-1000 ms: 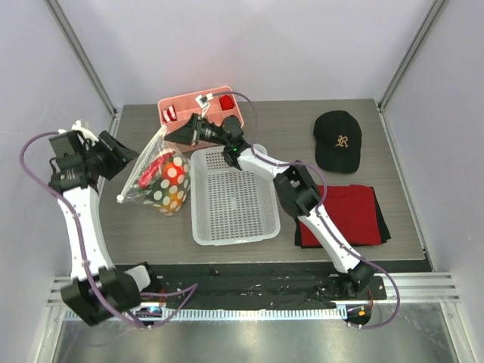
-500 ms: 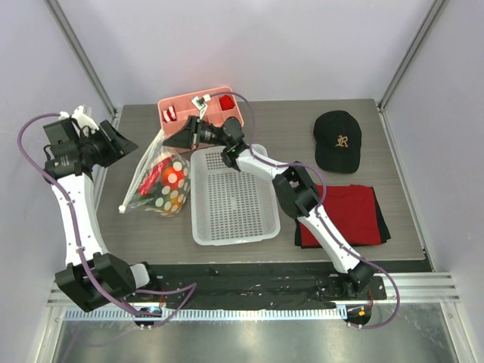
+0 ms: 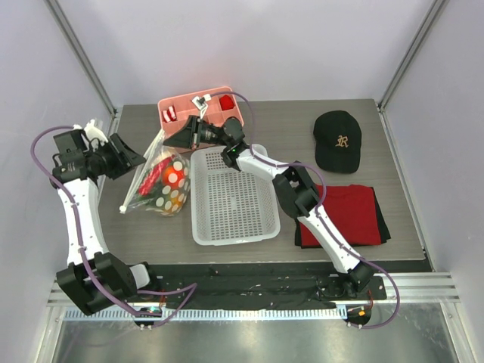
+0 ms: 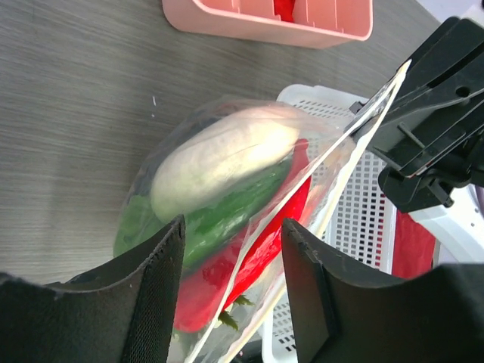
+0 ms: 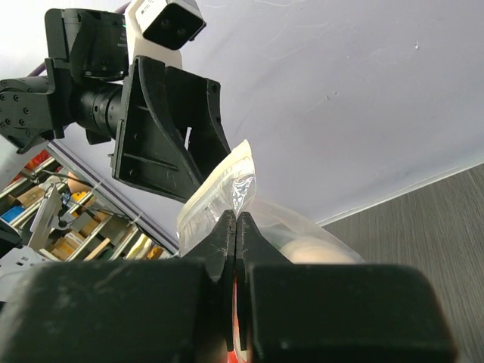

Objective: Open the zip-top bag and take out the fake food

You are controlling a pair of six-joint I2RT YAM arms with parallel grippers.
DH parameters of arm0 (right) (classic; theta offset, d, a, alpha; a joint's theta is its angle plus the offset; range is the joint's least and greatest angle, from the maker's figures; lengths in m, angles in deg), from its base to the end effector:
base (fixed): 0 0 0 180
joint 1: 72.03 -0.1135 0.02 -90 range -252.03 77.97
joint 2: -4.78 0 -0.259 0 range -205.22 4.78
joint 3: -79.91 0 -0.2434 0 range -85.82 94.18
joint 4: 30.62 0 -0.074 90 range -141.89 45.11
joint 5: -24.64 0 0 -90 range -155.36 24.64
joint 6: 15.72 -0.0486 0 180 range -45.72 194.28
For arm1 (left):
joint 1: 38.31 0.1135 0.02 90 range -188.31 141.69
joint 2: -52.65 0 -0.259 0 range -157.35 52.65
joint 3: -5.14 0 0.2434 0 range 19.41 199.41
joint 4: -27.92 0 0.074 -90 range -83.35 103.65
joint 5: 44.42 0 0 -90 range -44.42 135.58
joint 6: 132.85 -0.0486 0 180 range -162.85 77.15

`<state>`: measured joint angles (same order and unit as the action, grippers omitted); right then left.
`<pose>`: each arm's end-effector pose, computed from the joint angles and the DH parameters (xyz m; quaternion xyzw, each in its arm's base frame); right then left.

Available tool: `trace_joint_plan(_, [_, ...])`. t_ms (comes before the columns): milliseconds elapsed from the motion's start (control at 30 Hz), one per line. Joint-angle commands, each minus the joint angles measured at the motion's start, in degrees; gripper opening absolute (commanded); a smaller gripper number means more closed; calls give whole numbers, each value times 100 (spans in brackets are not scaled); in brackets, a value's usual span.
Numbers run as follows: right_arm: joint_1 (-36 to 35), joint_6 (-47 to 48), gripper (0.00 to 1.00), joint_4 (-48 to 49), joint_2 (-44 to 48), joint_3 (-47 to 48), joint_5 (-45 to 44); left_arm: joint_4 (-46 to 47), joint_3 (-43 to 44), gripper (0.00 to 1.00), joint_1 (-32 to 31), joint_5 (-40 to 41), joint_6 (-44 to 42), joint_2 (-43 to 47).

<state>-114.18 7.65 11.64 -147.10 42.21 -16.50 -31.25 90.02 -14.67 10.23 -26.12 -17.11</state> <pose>0.4037 0.4148 0.2523 -0.2621 0.5037 0.7650 0.3039 0.2376 0.0733 0.3410 -0.1915 0.8642 -0.2566 0.3881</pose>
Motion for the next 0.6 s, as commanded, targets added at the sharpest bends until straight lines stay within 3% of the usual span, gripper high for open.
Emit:
trace_joint_plan(0, [-4, -87, 1, 464, 492, 214, -8, 139, -82, 54, 0, -419, -65, 24])
trace_joint_plan(200, [-83, -87, 1, 446, 474, 223, -8, 359, -205, 49, -61, -832, 146, -152])
trace_joint_plan(367, [-188, -78, 1, 367, 510, 205, -52, 140, -126, 16, -70, -534, 190, -179])
trace_joint_plan(467, [-232, -69, 11, 157, 501, 275, -61, 17, -91, 3, -70, -219, 251, 31])
trace_joint_plan(533, [-267, 0, 37, -150, 579, 197, -113, 34, -108, 0, -70, -43, 322, 268])
trace_joint_plan(567, [-276, 62, 82, -282, 815, -73, -157, 104, -152, 0, -70, 106, 435, 574])
